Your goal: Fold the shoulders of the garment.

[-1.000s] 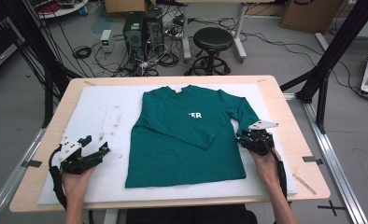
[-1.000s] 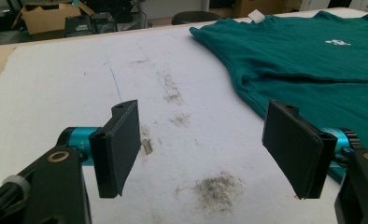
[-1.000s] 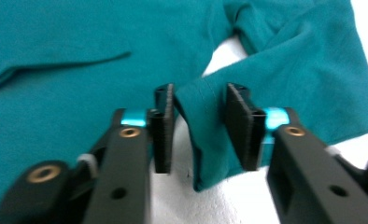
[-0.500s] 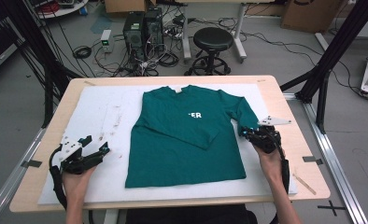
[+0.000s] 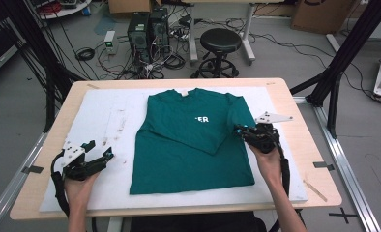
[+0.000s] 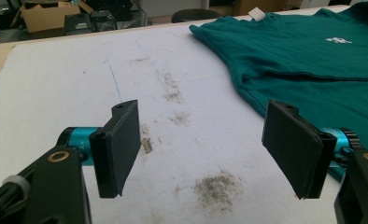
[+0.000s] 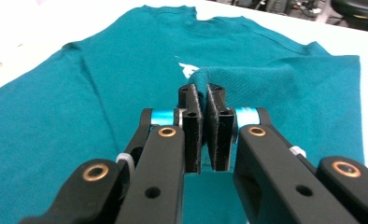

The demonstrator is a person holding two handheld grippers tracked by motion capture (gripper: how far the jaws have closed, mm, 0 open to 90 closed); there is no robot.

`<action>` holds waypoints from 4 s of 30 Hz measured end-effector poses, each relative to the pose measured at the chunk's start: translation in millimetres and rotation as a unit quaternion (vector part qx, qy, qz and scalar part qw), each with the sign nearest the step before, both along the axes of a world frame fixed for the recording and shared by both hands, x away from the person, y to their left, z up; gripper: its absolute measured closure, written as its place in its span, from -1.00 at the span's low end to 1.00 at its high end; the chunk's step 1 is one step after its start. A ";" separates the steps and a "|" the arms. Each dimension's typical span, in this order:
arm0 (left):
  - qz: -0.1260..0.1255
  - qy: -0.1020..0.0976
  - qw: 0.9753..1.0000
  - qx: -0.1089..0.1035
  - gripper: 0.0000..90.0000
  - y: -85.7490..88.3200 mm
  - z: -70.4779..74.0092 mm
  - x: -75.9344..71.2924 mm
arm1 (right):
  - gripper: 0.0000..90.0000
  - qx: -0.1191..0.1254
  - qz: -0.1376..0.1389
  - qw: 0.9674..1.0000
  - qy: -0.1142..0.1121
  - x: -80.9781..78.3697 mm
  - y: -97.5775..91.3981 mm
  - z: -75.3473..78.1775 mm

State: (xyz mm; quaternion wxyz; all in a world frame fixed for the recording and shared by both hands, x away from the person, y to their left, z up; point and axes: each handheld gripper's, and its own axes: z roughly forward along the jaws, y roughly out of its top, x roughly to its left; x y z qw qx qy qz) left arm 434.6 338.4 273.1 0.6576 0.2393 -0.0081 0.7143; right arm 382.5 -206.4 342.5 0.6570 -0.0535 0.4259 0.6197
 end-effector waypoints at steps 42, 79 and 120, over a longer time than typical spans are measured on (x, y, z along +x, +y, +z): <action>0.002 0.004 1.000 0.003 -0.38 -0.6 0.8 0.1 | 0.89 -0.127 0.017 0.992 0.018 11.4 144.3 -2.8; 0.003 0.006 1.000 0.004 -0.38 -0.7 1.3 0.0 | 0.97 -0.164 -0.040 0.984 0.065 33.3 141.2 -19.3; 0.002 0.008 1.000 0.005 -0.38 -0.3 1.7 0.0 | 0.25 -0.159 -0.020 0.984 0.072 31.2 186.3 11.3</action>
